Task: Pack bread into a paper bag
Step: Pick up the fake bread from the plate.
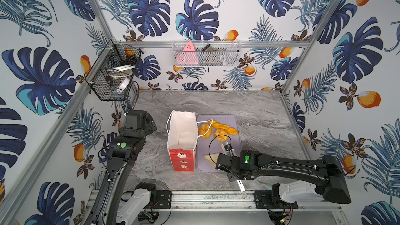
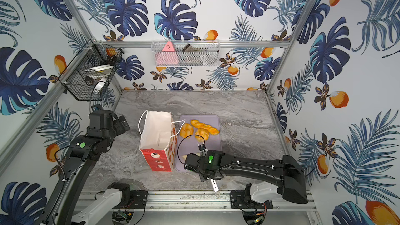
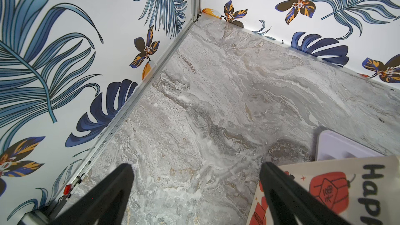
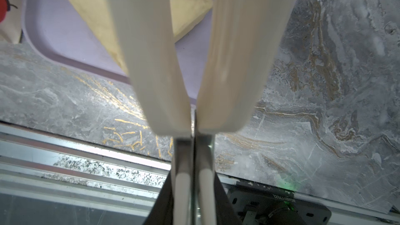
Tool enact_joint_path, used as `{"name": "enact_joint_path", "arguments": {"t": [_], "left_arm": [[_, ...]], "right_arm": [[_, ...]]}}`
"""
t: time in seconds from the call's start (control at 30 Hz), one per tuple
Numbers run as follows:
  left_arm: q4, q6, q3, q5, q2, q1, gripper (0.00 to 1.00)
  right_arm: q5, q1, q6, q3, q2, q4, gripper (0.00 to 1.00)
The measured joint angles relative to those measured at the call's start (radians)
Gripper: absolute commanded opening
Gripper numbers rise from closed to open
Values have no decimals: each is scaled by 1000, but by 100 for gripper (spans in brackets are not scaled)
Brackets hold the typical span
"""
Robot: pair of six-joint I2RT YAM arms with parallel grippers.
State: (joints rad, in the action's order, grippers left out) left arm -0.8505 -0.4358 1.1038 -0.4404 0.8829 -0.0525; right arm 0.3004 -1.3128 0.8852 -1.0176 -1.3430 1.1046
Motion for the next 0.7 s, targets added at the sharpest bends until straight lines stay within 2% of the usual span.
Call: {"name": "enact_joint_path", "arguments": {"t": [0.3, 0.47, 0.7], "left_arm": [[-23, 4, -12, 59, -61, 0, 99], [-30, 13, -17, 82, -97, 0, 99], [-34, 16, -31, 100, -102, 0, 99]], "right_arm": [[-63, -53, 134, 135, 58, -53, 4], [-63, -163, 172, 56, -31, -61, 11], [-48, -192, 176, 13, -146, -63, 21]]}}
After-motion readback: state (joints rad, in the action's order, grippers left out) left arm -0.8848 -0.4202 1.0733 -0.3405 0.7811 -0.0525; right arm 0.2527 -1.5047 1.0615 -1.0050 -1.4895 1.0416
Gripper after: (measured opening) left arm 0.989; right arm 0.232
